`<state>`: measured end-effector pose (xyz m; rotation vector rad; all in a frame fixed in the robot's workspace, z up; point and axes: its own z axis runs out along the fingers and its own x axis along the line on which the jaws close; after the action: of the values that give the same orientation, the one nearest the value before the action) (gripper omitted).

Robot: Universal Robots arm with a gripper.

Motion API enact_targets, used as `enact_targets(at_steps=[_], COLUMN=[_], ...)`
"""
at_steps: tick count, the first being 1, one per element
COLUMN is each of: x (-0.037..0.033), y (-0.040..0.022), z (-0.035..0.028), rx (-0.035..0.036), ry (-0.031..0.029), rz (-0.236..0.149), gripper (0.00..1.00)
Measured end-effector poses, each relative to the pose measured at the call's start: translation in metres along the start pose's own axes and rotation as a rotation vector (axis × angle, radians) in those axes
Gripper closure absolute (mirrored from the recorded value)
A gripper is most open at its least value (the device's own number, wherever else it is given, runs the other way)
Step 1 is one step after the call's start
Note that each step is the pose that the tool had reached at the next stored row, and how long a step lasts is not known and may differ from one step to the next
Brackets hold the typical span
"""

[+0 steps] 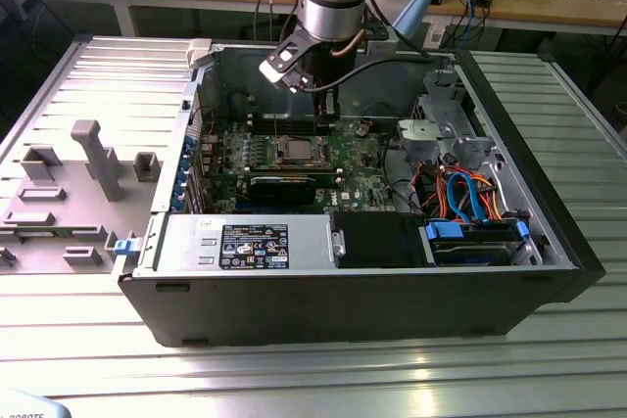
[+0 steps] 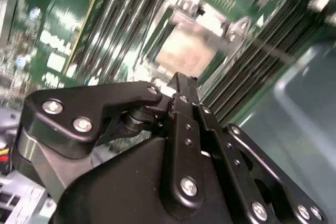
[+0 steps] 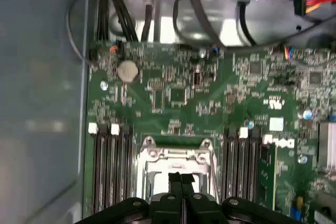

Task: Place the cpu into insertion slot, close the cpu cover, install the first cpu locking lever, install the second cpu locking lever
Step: 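Close the cpu cover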

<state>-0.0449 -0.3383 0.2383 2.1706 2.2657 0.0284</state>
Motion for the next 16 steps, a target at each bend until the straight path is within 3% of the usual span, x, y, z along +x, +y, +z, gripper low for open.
enact_targets(at_steps=[1, 2, 8, 16], x=[0.0007, 0.0008, 0.0007, 0.0006], y=[-0.0175, -0.0228, -0.0317, -0.0336], z=[0.0063, 0.0121, 0.0162, 0.0178], rx=[0.0, 0.0, 0.0, 0.0001], ry=[0.0, 0.0001, 0.0003, 0.0002], rz=[0.0, -0.003, -0.01, -0.01], gripper=[0.89, 0.89, 0.89, 0.89])
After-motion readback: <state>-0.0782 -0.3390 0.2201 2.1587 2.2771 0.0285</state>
